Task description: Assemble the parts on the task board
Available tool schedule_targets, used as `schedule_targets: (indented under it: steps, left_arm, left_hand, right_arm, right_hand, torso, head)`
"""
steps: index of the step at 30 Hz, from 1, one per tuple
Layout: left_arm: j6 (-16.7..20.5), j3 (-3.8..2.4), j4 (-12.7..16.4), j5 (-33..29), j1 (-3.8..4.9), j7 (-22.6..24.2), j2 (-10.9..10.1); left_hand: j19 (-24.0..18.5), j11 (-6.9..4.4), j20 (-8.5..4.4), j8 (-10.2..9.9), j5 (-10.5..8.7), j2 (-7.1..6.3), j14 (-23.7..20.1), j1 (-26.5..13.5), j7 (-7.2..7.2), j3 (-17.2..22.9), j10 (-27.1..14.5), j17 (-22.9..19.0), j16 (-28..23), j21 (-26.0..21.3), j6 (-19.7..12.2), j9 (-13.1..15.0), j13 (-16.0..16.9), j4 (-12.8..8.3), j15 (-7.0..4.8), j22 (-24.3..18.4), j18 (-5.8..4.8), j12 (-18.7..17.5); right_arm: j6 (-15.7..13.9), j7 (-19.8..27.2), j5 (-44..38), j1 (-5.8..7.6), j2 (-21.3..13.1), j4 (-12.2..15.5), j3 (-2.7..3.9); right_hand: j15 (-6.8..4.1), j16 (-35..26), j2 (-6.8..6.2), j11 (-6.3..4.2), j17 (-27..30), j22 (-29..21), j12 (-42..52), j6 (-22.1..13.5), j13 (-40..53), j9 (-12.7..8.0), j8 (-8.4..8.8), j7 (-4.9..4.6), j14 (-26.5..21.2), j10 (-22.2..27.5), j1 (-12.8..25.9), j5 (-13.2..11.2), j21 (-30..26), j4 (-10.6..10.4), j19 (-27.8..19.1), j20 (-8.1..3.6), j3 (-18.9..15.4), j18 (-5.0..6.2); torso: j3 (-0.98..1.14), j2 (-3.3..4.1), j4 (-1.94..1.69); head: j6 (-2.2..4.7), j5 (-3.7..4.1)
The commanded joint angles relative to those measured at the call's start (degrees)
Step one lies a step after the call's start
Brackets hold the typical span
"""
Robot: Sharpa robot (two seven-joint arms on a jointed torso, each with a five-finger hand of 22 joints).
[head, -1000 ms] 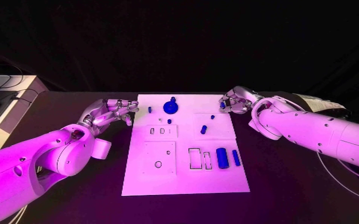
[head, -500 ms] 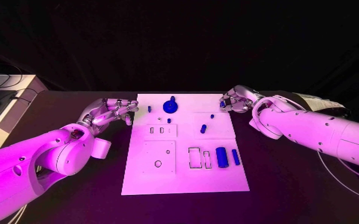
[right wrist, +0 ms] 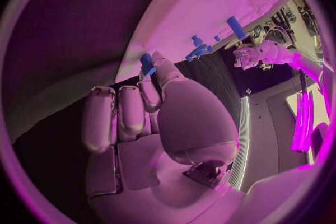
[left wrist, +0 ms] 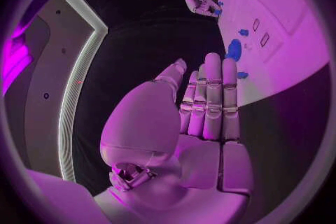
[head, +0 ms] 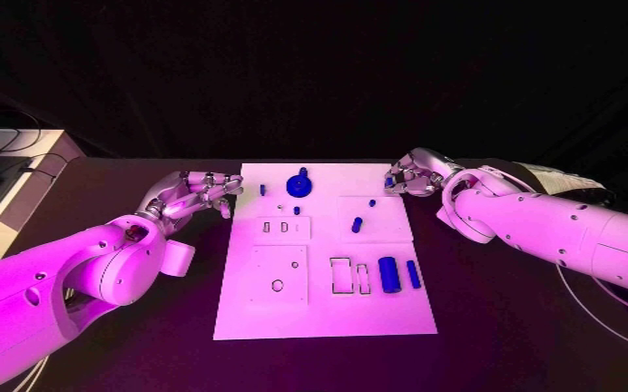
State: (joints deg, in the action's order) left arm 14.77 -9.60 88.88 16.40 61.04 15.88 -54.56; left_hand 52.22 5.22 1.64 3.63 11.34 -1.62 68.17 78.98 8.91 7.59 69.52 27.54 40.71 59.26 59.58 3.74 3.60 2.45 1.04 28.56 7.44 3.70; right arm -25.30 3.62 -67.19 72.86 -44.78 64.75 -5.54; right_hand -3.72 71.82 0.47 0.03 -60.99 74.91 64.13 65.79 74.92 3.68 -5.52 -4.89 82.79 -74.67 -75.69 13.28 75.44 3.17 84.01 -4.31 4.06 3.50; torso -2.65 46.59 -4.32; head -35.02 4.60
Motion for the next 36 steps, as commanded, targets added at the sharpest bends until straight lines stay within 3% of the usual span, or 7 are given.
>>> schedule_targets:
  steps: [1, 11, 18, 23, 28, 34, 36]
  left_arm:
    - [-0.9, -0.03, 0.1, 0.2, 0.01, 0.2, 0.1]
    - [-0.9, -0.03, 0.0, 0.2, 0.0, 0.2, 0.1]
    - [-0.9, -0.03, 0.1, 0.2, 0.0, 0.1, 0.1]
    - [-1.0, -0.03, 0.2, 0.2, 0.0, 0.0, 0.1]
    - [-1.0, -0.03, 0.2, 0.2, 0.0, -0.1, 0.3]
    - [-1.1, -0.02, 0.0, 0.2, 0.0, -0.1, 0.6]
    - [-1.1, -0.02, 0.0, 0.2, 0.0, -0.1, 0.8]
  left_hand:
    - [-0.2, 0.01, -0.03, 0.1, -0.2, 0.21, -0.2, 0.2, 0.13, -0.3, -0.1, -0.1, -0.2, 0.0, 0.0, 0.0, 0.0, 0.0, 0.14, -0.1, 0.61, 0.1]
    - [-0.2, 0.01, -0.03, 0.1, -0.17, 0.35, -0.2, 0.3, 0.1, -0.5, -0.1, -0.1, -0.2, 0.0, 0.0, 0.0, 0.0, 0.0, 0.14, -0.2, 0.61, 0.1]
    - [-0.2, 0.0, -0.04, 0.1, -0.18, 0.36, -0.2, 0.4, 0.08, -0.5, -0.1, -0.1, -0.2, 0.1, 0.0, 0.0, 0.0, -0.1, 0.13, -0.2, 0.61, 0.1]
    - [-0.2, 0.0, -0.04, 0.1, -0.18, 0.36, -0.2, 0.4, 0.08, -0.5, -0.1, -0.1, -0.2, 0.1, 0.0, 0.0, 0.0, -0.1, 0.13, -0.2, 0.61, 0.1]
    - [-0.2, -0.02, -0.05, 0.1, -0.15, 0.36, -0.2, 0.5, 0.05, -0.4, -0.1, -0.1, -0.2, 0.1, 0.1, 0.0, 0.0, -0.2, 0.11, -0.2, 0.61, 0.1]
    - [-0.2, -0.02, -0.05, 0.1, -0.15, 0.36, -0.2, 0.5, 0.05, -0.4, -0.1, -0.1, -0.2, 0.1, 0.1, 0.0, 0.0, -0.2, 0.11, -0.2, 0.61, 0.1]
    - [-0.2, -0.02, -0.05, 0.1, -0.15, 0.36, -0.2, 0.5, 0.05, -0.4, -0.1, -0.1, -0.2, 0.1, 0.1, 0.0, 0.0, -0.2, 0.11, -0.2, 0.61, 0.1]
  right_arm:
    - [-0.9, 0.8, -0.3, -0.02, -0.1, 0.3, 0.0]
    - [-3.1, -1.8, -0.4, 0.53, -1.1, 4.1, 0.07]
    - [-3.2, -7.4, -3.6, 2.0, -1.4, 10.7, 0.11]
    - [-3.4, -14.0, -7.2, 2.2, 0.0, 15.7, 0.04]
    - [-4.3, -21.6, -10.7, 1.98, 2.4, 20.6, -0.11]
    - [-4.4, -26.6, -11.8, 1.78, 6.0, 22.1, -0.51]
    - [-4.2, -27.6, -11.9, 1.64, 7.1, 22.1, -0.65]
  right_hand:
    - [-0.52, -0.4, 1.24, -0.36, -0.1, 11.0, -0.2, 1.5, 1.0, 0.1, -0.57, 0.29, 0.1, -0.2, -0.2, -0.3, -0.1, 0.5, 2.7, -0.5, 0.1, -0.65]
    - [-0.48, -0.5, 1.01, -0.33, -0.4, 11.0, -0.5, 1.6, 1.3, 0.1, -0.38, 0.09, 0.1, -0.4, -0.4, -0.2, -0.1, 1.8, 2.7, -0.6, 0.0, -0.72]
    - [-0.28, -0.6, 0.85, -0.16, -0.6, 11.0, -0.9, 1.4, 1.4, 0.1, 0.12, -0.26, 0.2, -0.3, -0.4, 0.2, 0.0, 2.7, 2.7, -0.44, 0.1, -0.7]
    - [-0.25, -0.7, 1.13, -0.16, -0.6, 11.0, -1.1, 1.6, 1.5, 0.1, 0.36, -0.32, 0.1, -0.4, -0.2, 1.4, -0.1, 3.5, 2.7, -0.37, 0.5, -0.64]
    - [-0.29, -0.9, 0.99, -0.23, -0.5, 10.9, -1.2, 1.8, 1.5, 0.1, 0.36, -0.25, 0.2, -0.4, 0.1, 2.5, -0.2, 3.9, 2.7, -0.4, 0.8, -0.6]
    - [-0.29, -1.0, 1.04, -0.27, -0.3, 10.9, -1.3, 1.9, 1.5, 0.1, 0.4, -0.25, 0.2, -0.4, 0.3, 2.8, -0.4, 4.2, 2.7, -0.41, 1.0, -0.56]
    - [-0.29, -1.1, 0.97, -0.24, -0.2, 10.9, -1.4, 1.8, 1.5, 0.1, 0.45, -0.3, 0.2, -0.4, 0.3, 2.8, -0.5, 4.3, 2.7, -0.41, 1.1, -0.55]
  torso:
    - [0.0, -0.04, 0.02]
    - [-0.08, -0.12, 0.08]
    - [-0.13, -0.19, 0.17]
    - [-0.11, -0.11, 0.06]
    - [-0.22, -0.16, -0.02]
    - [-0.2, -0.05, 0.14]
    - [-0.34, -0.05, 0.05]
  head:
    - [0.0, 0.01]
    - [0.12, -0.03]
    - [0.01, -0.48]
    - [-0.29, -0.82]
    - [-0.78, -1.43]
    - [-0.84, -1.61]
    - [-0.92, -1.59]
